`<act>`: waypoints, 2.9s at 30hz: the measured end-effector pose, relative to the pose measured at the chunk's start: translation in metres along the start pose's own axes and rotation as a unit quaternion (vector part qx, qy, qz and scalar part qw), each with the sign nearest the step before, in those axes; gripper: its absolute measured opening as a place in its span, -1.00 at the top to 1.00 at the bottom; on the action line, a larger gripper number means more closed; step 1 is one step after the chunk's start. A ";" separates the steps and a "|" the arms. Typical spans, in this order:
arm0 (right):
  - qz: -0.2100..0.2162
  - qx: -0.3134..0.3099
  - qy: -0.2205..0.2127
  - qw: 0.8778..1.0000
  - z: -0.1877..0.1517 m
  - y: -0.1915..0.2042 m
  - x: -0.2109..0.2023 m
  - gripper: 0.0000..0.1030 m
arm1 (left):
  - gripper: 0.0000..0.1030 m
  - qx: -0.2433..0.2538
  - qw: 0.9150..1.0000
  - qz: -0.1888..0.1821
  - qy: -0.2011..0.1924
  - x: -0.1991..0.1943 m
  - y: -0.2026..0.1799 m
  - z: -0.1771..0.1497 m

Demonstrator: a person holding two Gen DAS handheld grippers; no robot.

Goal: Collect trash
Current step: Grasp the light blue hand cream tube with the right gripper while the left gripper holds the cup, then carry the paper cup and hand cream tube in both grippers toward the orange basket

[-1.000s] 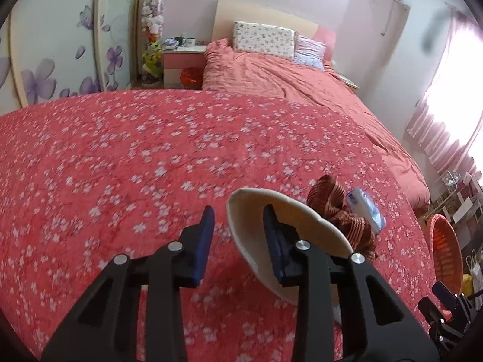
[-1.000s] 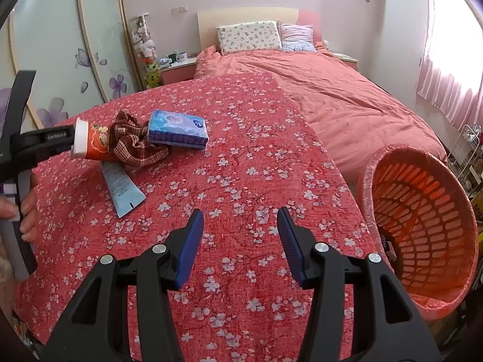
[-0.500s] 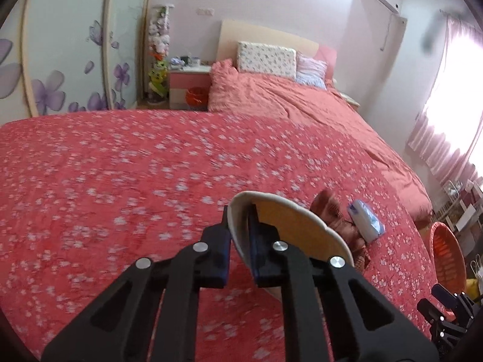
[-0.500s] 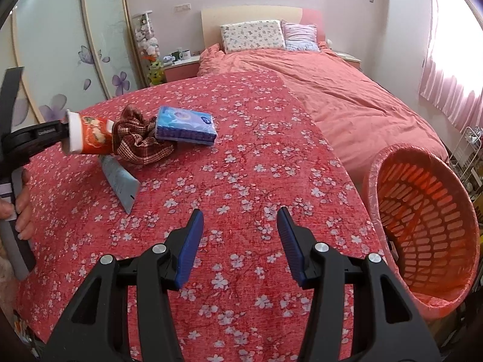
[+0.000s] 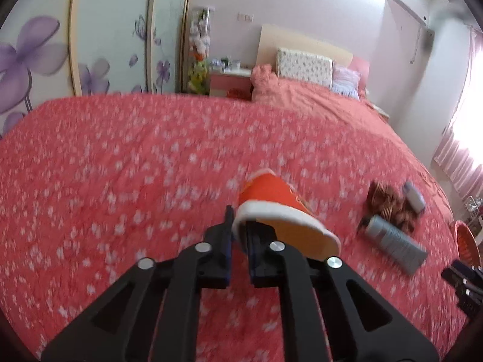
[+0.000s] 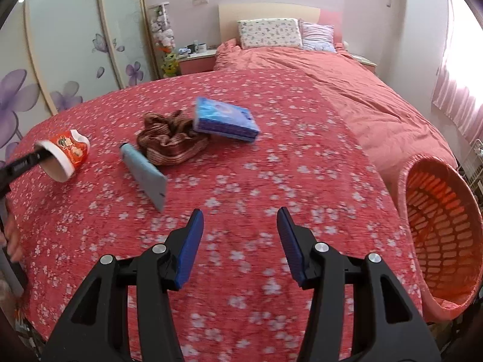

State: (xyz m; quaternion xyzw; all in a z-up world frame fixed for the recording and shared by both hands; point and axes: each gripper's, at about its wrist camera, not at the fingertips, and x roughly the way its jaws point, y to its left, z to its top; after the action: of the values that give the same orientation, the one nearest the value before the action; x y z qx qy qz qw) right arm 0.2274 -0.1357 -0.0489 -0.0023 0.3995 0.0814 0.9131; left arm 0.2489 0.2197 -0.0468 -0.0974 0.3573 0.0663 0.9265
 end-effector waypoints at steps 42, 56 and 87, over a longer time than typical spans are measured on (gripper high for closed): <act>0.112 -0.065 0.061 0.990 0.003 0.093 0.011 0.28 | 0.63 -0.057 0.997 0.010 0.059 0.014 0.030 -0.013; 0.063 -0.067 0.047 0.995 0.034 0.123 0.050 0.14 | 0.63 -0.063 0.996 0.004 0.058 0.013 0.031 -0.013; 0.070 -0.038 0.016 0.997 0.025 0.084 0.035 0.46 | 0.84 -0.039 0.999 -0.009 0.018 -0.002 0.024 -0.008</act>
State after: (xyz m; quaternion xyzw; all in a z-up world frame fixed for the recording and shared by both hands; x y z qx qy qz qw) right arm 0.2565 -0.0460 -0.0519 -0.0109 0.4096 0.1600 0.8981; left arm 0.2378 0.2416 -0.0542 -0.1379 0.3699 0.0700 0.9161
